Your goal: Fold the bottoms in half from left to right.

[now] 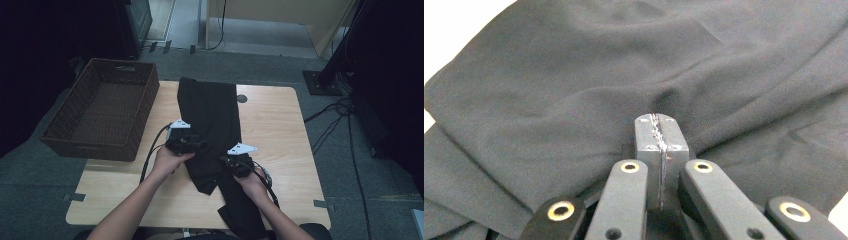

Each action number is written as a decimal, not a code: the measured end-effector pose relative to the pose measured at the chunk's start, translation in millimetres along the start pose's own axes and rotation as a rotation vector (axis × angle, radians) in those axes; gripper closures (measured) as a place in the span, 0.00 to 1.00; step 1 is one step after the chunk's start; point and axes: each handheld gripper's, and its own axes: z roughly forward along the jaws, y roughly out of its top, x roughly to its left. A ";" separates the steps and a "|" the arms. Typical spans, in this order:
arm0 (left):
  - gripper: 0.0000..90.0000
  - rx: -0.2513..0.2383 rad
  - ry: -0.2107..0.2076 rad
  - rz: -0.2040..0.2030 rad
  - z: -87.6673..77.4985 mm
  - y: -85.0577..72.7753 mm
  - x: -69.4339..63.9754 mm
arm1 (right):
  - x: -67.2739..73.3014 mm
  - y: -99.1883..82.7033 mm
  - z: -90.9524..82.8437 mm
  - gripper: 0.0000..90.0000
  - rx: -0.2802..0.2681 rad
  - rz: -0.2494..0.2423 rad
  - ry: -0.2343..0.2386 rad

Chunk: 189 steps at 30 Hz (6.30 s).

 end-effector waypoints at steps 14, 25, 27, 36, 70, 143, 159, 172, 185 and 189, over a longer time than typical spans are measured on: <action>0.67 0.140 0.151 0.201 38.0 4.6 22.5 | -17.9 14.4 -35.1 1.00 -0.032 0.073 0.074; 0.74 0.136 0.119 0.164 34.5 4.0 28.3 | -57.8 26.4 -45.5 0.76 -0.076 0.132 -0.113; 0.75 0.133 0.113 0.147 34.0 4.1 30.1 | -48.7 25.3 -51.8 0.72 -0.102 0.132 -0.060; 0.75 0.136 0.140 0.171 34.1 2.9 25.5 | 0.4 -7.7 -43.8 0.45 -0.069 0.111 0.073; 0.78 0.145 0.138 0.166 33.8 4.2 27.0 | -75.3 65.3 -27.4 0.64 -0.025 0.154 -0.034; 1.00 0.145 0.185 0.185 34.9 1.4 20.1 | -20.6 -4.0 -19.3 0.96 0.050 0.039 0.013; 1.00 0.157 0.175 0.167 27.7 -0.8 25.4 | -17.2 -16.5 -52.8 0.66 0.014 0.043 0.105; 0.99 0.135 0.174 0.117 27.3 -3.0 25.7 | -83.0 27.2 3.1 0.51 -0.076 0.168 -0.087; 0.94 0.103 0.170 0.106 26.1 -7.6 25.3 | -97.8 51.4 46.9 0.50 -0.029 0.131 -0.198; 0.87 0.104 0.162 0.100 25.4 -7.2 25.0 | -99.3 50.6 48.6 0.69 -0.048 0.110 -0.211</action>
